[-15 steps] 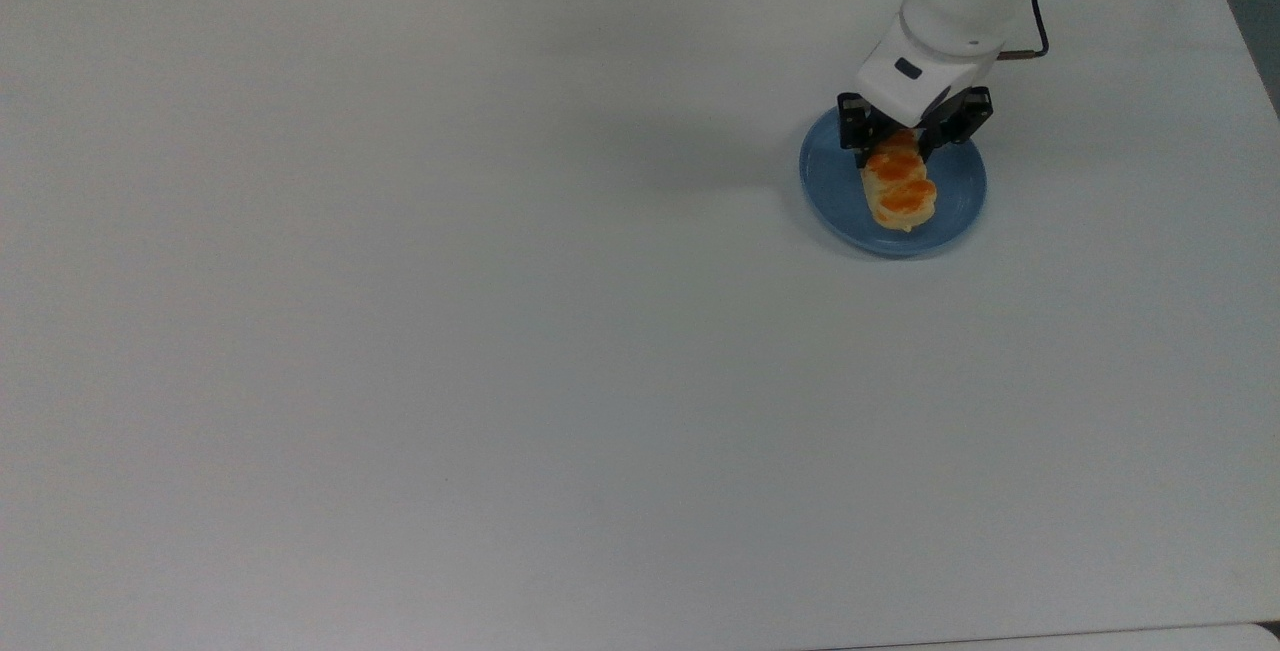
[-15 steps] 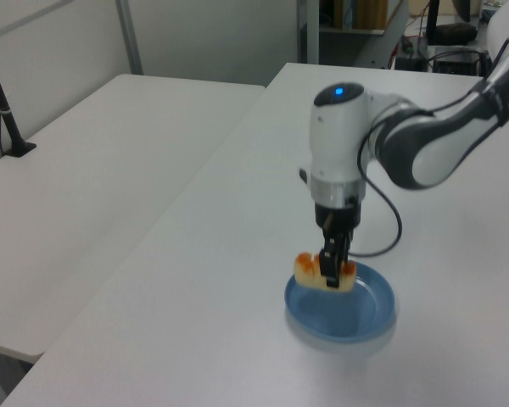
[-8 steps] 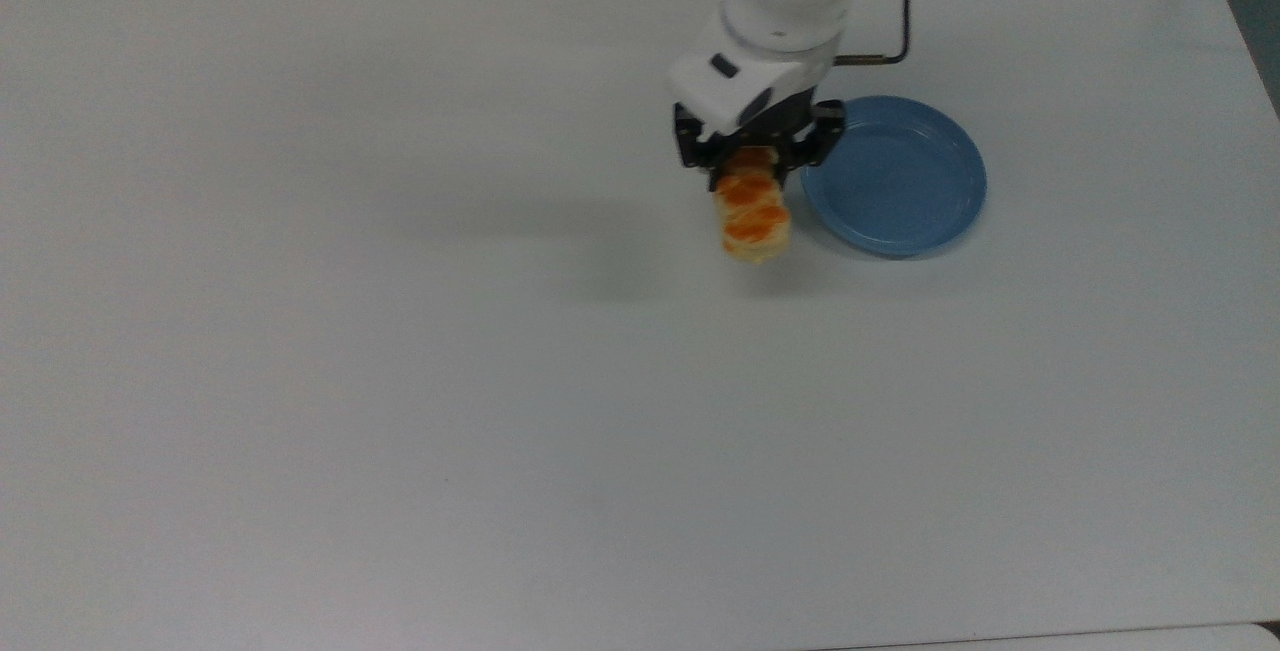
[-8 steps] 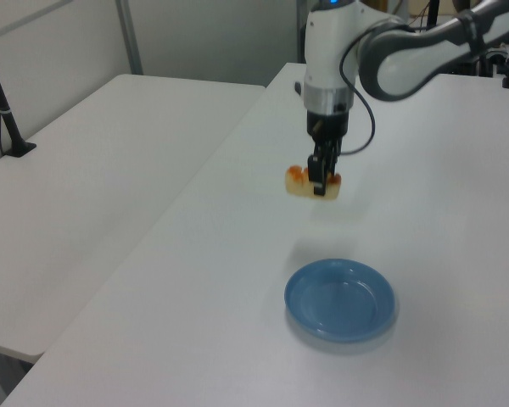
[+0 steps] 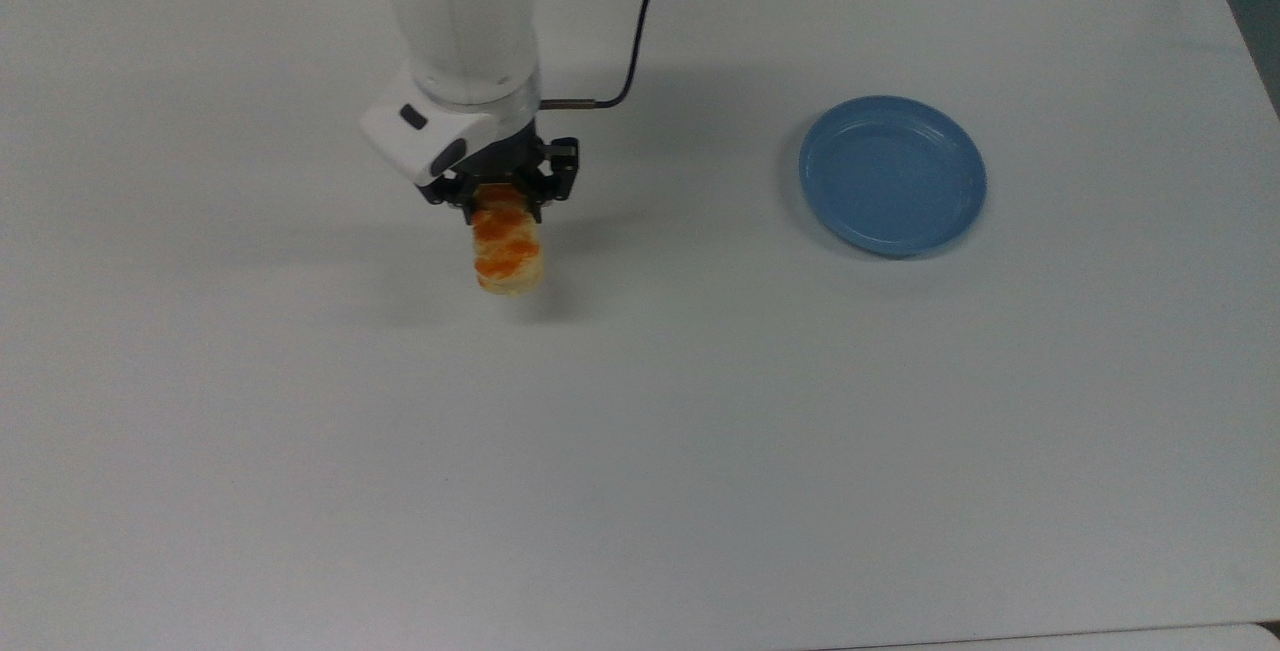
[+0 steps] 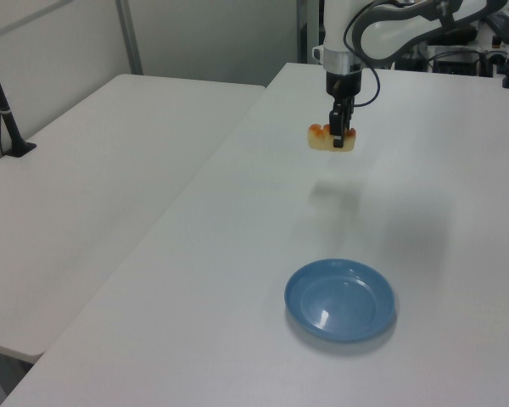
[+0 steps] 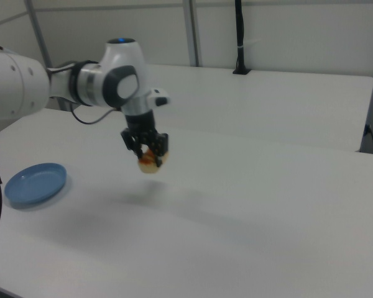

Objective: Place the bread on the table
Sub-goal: 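Lift the bread roll off the plate and carry it away from the plate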

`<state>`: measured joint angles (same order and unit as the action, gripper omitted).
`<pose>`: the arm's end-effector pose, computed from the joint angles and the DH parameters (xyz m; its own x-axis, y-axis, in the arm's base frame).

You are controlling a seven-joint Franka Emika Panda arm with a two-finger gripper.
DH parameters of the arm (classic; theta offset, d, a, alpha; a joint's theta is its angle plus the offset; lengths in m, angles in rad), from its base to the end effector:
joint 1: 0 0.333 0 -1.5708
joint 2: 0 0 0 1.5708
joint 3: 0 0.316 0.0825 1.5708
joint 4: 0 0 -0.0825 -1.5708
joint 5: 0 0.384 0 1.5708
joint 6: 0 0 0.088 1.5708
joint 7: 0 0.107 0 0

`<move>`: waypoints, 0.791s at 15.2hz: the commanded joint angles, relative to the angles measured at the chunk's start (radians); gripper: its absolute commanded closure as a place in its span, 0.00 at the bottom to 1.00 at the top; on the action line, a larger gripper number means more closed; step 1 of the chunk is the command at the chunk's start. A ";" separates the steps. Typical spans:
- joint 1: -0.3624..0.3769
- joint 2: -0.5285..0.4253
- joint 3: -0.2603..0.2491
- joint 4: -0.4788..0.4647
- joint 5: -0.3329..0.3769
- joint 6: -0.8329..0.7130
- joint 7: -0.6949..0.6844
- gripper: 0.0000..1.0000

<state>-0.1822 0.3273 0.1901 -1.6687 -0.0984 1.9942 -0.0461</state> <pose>0.6510 -0.0125 0.4186 0.9964 0.0842 0.0030 0.0841 -0.9960 0.0293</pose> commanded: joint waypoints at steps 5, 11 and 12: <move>-0.069 0.071 -0.012 -0.025 -0.083 -0.006 -0.107 0.44; -0.088 0.113 -0.012 -0.025 -0.101 0.029 -0.098 0.27; -0.098 0.113 -0.012 -0.025 -0.101 0.029 -0.097 0.00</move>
<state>-0.2613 0.4394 0.1794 -1.6889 -0.1825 1.9995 -0.1373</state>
